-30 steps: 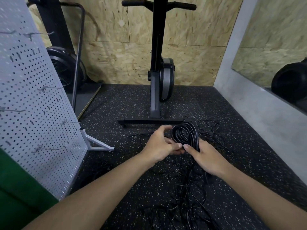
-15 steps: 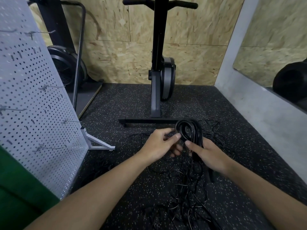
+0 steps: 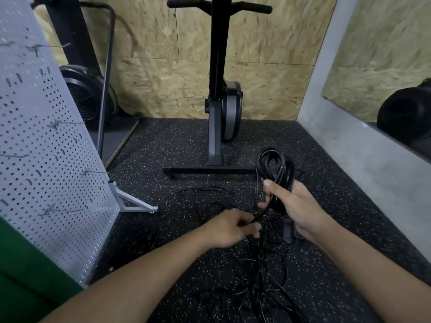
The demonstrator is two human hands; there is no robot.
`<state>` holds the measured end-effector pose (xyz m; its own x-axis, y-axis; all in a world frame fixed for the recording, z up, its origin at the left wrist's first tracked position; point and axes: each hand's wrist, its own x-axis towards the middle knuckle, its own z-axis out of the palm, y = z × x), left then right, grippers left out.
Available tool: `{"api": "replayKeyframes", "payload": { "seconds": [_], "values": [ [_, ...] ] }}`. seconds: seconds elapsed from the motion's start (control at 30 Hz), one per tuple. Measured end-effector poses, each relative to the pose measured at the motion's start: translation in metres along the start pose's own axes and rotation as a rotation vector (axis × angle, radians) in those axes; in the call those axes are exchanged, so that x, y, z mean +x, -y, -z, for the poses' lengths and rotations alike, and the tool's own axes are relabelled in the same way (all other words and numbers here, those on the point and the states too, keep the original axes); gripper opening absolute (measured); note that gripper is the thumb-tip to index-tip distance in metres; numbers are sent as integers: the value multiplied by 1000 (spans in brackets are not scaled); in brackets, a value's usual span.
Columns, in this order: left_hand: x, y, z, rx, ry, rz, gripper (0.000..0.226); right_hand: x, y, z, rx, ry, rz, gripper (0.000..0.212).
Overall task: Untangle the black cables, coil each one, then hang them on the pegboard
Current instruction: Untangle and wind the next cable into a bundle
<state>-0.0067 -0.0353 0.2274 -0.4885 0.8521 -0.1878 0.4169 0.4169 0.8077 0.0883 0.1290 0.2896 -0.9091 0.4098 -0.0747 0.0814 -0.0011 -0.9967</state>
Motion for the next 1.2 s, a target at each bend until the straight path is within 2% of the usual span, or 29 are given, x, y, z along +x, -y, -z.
{"api": "replayKeyframes", "payload": {
  "seconds": [0.07,0.17,0.27,0.37,0.4,0.5,0.53,0.63,0.7,0.77,0.9,0.97,1.07,1.13,1.2],
  "values": [
    [0,7,6,140,-38,-41,30,5,0,9,-139,-112,39,20],
    [-1,7,15,235,-54,-66,25,12,-7,24,-502,-200,93,14],
    [1,-7,24,392,-170,-207,22,15,-9,30,-839,-160,-9,24],
    [-1,-24,36,402,-370,-399,18,13,-6,27,-975,-14,-112,29],
    [-2,-26,40,353,-414,-438,18,10,-3,24,-976,50,-139,37],
    [-7,-26,48,164,-466,-430,30,-1,-1,14,-965,195,-220,95],
    [-10,-28,50,139,-474,-431,31,-5,1,11,-947,238,-239,100],
    [-13,-33,53,189,-516,-476,28,-20,14,3,-760,386,-242,79],
    [-14,-35,55,178,-529,-498,27,-25,18,1,-711,508,-210,48],
    [-14,-37,55,156,-512,-506,34,-24,18,-2,-766,580,-193,20],
    [-13,-32,54,164,-441,-436,38,-21,9,-3,-883,643,-204,19],
    [-14,-29,54,96,-451,-371,31,-20,5,-2,-810,601,-210,9],
    [-13,-23,60,-74,-522,-216,22,-16,1,6,-661,484,-215,14],
    [-12,-11,67,-158,-428,-101,21,-14,3,11,-611,375,-238,22],
    [-14,-1,65,-145,-253,-8,19,-13,6,15,-561,337,-227,18]
  ]
}}
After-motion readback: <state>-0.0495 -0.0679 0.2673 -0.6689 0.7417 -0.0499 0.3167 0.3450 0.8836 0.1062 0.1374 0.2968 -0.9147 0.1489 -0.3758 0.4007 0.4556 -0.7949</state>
